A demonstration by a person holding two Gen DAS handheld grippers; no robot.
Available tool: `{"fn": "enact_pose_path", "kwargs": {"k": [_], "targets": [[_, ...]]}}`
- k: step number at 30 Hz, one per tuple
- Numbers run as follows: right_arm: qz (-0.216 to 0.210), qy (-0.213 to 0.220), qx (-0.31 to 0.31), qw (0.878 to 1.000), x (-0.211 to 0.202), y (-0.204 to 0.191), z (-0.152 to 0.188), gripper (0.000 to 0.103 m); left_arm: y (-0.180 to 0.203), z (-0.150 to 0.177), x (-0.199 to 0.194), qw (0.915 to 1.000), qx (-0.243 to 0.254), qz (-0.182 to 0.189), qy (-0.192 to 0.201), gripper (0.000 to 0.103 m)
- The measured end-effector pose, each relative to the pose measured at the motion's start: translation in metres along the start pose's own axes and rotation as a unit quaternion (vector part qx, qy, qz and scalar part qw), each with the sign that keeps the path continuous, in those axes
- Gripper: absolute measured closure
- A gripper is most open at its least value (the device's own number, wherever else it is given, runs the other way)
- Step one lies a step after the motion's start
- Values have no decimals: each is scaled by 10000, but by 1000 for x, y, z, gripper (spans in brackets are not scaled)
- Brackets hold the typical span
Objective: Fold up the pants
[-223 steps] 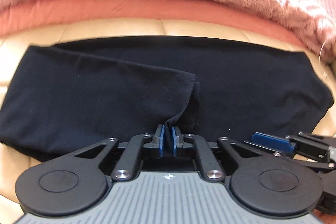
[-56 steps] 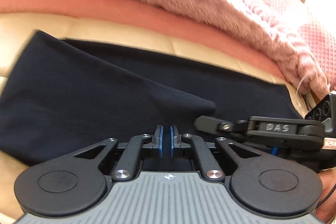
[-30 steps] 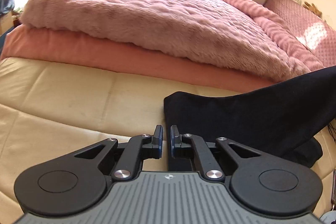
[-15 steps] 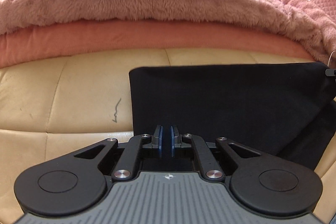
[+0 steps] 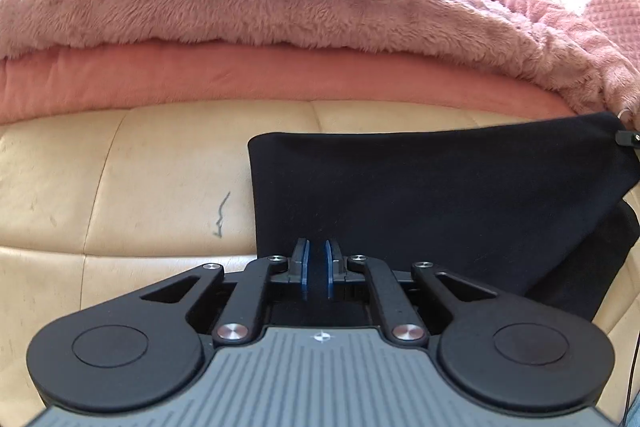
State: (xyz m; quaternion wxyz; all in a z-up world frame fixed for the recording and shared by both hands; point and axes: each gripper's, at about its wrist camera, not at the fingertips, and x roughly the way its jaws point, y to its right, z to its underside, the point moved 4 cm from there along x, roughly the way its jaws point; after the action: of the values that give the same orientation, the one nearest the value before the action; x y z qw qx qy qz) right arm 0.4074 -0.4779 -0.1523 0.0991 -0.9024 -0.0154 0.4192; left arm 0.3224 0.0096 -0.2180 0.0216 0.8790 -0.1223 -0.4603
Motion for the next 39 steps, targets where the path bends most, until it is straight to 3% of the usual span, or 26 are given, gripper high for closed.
{"fn": "enact_pose_path", "kwargs": {"k": [4,7,10,12,17,21,24,26,27,29,31,35,39], "targets": [[457,-399,-126,9981,44,8,10,103,3,0,6,10000,-11,-82,-46,96],[720,-415,-262,9962,64,13,26,103,4,4,9,9998,19,-116,-134,96],[822,-211,-292,9960,62,17,32,103,4,5,6,9999,26,-120,-107,95],[1062,-103,-286,9939,48,23,30,97,1,3,0,9999,-51,-92,-28,94],[587,252,14,9980,-4,34,31,96,-8,2,-16,9994,-229,-159,190,91],[145,449,-121,9988,-22,13,51,92,-12,11,-23,9979,-549,-180,295,85],[177,380,-601,9973,-7,-6,68,94,-11,21,-24,9976,-629,-218,183,85],[414,339,-502,9973,7,1,73,94,-14,27,-29,9972,-695,-248,144,84],[543,304,-439,9971,12,7,75,95,-17,29,-31,9968,-755,-249,125,82],[652,184,-349,9971,22,18,79,98,-23,33,-34,9955,-916,-202,133,65],[767,211,-412,9960,27,24,84,94,-31,35,-34,9930,-1167,-112,147,55],[614,308,-251,9973,29,32,89,94,-42,39,-29,9850,-1703,224,154,51],[789,356,-323,9957,16,24,81,93,-47,34,-23,9802,-1918,461,167,48]]}}
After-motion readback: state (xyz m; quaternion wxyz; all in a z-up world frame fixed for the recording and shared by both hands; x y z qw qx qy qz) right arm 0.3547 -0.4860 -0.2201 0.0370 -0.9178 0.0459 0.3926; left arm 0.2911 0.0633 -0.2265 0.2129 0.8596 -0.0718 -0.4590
